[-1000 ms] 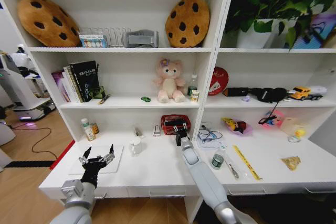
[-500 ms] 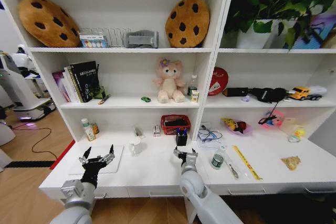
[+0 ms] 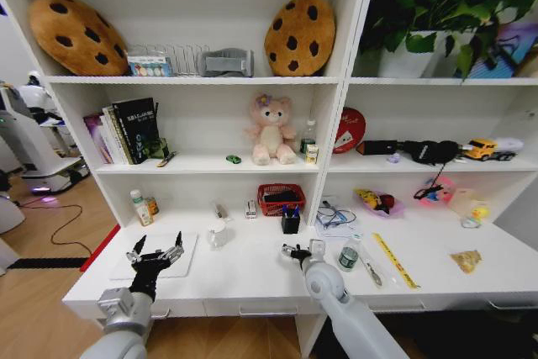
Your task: Organize the objects on the table.
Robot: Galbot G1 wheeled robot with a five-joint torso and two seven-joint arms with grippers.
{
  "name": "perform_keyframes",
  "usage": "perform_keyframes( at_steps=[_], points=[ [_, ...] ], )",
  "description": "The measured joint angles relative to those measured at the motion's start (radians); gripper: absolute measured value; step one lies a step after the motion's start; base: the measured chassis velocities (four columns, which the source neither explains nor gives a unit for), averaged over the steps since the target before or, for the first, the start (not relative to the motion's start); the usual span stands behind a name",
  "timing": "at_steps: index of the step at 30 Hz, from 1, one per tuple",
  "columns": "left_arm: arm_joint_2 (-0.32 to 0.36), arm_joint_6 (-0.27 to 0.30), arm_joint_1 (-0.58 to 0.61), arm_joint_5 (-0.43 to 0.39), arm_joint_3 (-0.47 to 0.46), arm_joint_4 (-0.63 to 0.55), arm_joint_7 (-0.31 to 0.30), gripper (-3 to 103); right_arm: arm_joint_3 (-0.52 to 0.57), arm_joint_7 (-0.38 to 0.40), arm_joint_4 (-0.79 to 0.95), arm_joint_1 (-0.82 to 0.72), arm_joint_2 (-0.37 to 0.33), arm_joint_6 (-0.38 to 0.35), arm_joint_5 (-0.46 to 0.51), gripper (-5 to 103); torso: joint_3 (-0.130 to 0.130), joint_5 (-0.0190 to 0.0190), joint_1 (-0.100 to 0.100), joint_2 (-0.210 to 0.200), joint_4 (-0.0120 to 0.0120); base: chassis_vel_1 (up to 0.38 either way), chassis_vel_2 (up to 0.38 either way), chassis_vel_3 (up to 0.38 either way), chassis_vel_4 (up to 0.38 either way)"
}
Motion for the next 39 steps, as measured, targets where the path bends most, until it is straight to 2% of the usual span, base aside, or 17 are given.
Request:
perform_keyframes(
  at_steps=[10,18,19,20,22,23,25,26,27,29,31,32,34,37,39],
  points=[
    [0.0,0.0,0.0,0.0,0.0,0.0,0.0,100,0.005,0.025,-0.05,0.009,0.011,-0.008,-0.012,100,0.0,-0.0001,0.0,0.0,-0.0001,0.0,0.0,0.0,0.0],
    [0.0,0.0,0.0,0.0,0.0,0.0,0.0,100,0.024,-0.011,-0.115,0.024,0.021,0.007,-0.053,102,0.0,-0.0001,0.0,0.0,-0.0001,0.0,0.0,0.0,0.0],
    [0.0,0.0,0.0,0.0,0.0,0.0,0.0,100,0.024,-0.015,-0.121,0.027,0.022,0.007,-0.054,98,0.0,-0.0001,0.0,0.0,-0.0001,0.0,0.0,0.0,0.0],
    [0.0,0.0,0.0,0.0,0.0,0.0,0.0,100,0.024,-0.017,-0.128,0.03,0.024,0.007,-0.054,98,0.0,-0.0001,0.0,0.0,-0.0001,0.0,0.0,0.0,0.0],
    [0.0,0.0,0.0,0.0,0.0,0.0,0.0,100,0.023,-0.023,-0.145,0.042,0.027,0.008,-0.058,88,0.0,-0.0003,0.0,0.0,0.0,0.0,0.0,0.0,0.0],
    [0.0,0.0,0.0,0.0,0.0,0.0,0.0,100,0.023,-0.023,-0.145,0.042,0.027,0.008,-0.058,88,0.0,-0.0003,0.0,0.0,0.0,0.0,0.0,0.0,0.0],
    [0.0,0.0,0.0,0.0,0.0,0.0,0.0,100,0.022,-0.029,-0.156,0.049,0.028,0.008,-0.063,77,0.0,-0.0003,0.0,0.0,0.0,0.0,0.0,0.0,0.0],
    [0.0,0.0,0.0,0.0,0.0,0.0,0.0,100,0.022,-0.03,-0.159,0.051,0.028,0.008,-0.064,77,0.0,-0.0003,0.0,0.0,0.0,0.0,0.0,0.0,0.0],
    [0.0,0.0,0.0,0.0,0.0,0.0,0.0,100,0.023,-0.033,-0.168,0.055,0.028,0.009,-0.065,66,0.0,-0.0004,0.0,0.0,-0.0001,0.0,0.0,0.0,0.0],
    [0.0,0.0,0.0,0.0,0.0,0.0,0.0,100,0.024,-0.035,-0.17,0.057,0.028,0.009,-0.066,66,0.0,-0.0005,0.0,0.0,-0.0001,0.0,0.0,0.0,0.0],
    [0.0,0.0,0.0,0.0,0.0,0.0,0.0,100,0.026,-0.037,-0.174,0.057,0.029,0.009,-0.066,55,0.0,-0.0005,0.0,0.0,-0.0002,0.0,0.0,0.0,0.0],
    [0.0,0.0,0.0,0.0,0.0,0.0,0.0,100,0.026,-0.038,-0.175,0.057,0.029,0.009,-0.066,55,0.0,-0.0005,0.0,0.0,-0.0002,0.0,0.0,0.0,0.0],
    [0.0,0.0,0.0,0.0,0.0,0.0,0.0,100,0.027,-0.045,-0.174,0.055,0.029,0.009,-0.066,44,0.0,-0.0004,0.0,0.0,-0.0002,0.0,0.0,0.0,0.0],
    [0.0,0.0,0.0,0.0,0.0,0.0,0.0,100,0.026,-0.048,-0.167,0.05,0.028,0.007,-0.064,38,0.0,-0.0002,0.0,0.0,-0.0001,0.0,0.0,0.0,0.0],
    [0.0,0.0,0.0,0.0,0.0,0.0,0.0,100,0.022,-0.054,-0.157,0.042,0.028,0.003,-0.058,27,0.0,-0.0001,0.0,0.0,-0.0001,0.0,0.0,0.0,0.0]
  ],
)
